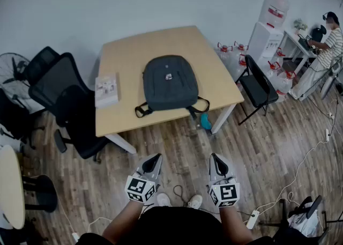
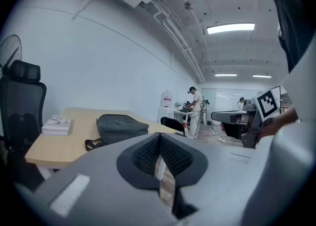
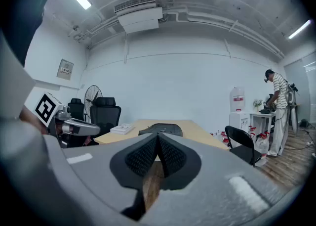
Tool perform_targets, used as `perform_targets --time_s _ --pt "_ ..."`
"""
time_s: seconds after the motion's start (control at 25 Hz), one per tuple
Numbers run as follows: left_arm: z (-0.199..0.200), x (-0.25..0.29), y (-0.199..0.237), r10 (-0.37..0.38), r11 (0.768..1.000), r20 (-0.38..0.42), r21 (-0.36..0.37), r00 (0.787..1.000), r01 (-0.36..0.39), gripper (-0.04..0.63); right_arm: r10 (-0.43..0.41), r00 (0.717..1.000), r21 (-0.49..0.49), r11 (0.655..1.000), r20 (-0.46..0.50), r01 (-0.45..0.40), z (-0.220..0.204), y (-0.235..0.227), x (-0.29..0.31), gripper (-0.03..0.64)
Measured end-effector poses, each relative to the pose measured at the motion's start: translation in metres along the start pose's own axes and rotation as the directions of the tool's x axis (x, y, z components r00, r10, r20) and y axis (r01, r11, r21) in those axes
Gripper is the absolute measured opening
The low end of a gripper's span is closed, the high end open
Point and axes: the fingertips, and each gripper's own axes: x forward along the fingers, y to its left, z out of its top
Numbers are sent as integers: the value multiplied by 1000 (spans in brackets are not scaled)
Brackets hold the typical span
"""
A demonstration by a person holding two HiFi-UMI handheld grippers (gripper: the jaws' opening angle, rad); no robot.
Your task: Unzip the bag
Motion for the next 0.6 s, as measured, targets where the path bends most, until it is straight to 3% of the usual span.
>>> perform_targets --time_s 0.6 --pt "-10 -26 29 19 1000 3 -6 1000 -19 16 66 998 -21 998 -20 -66 -2 43 26 3"
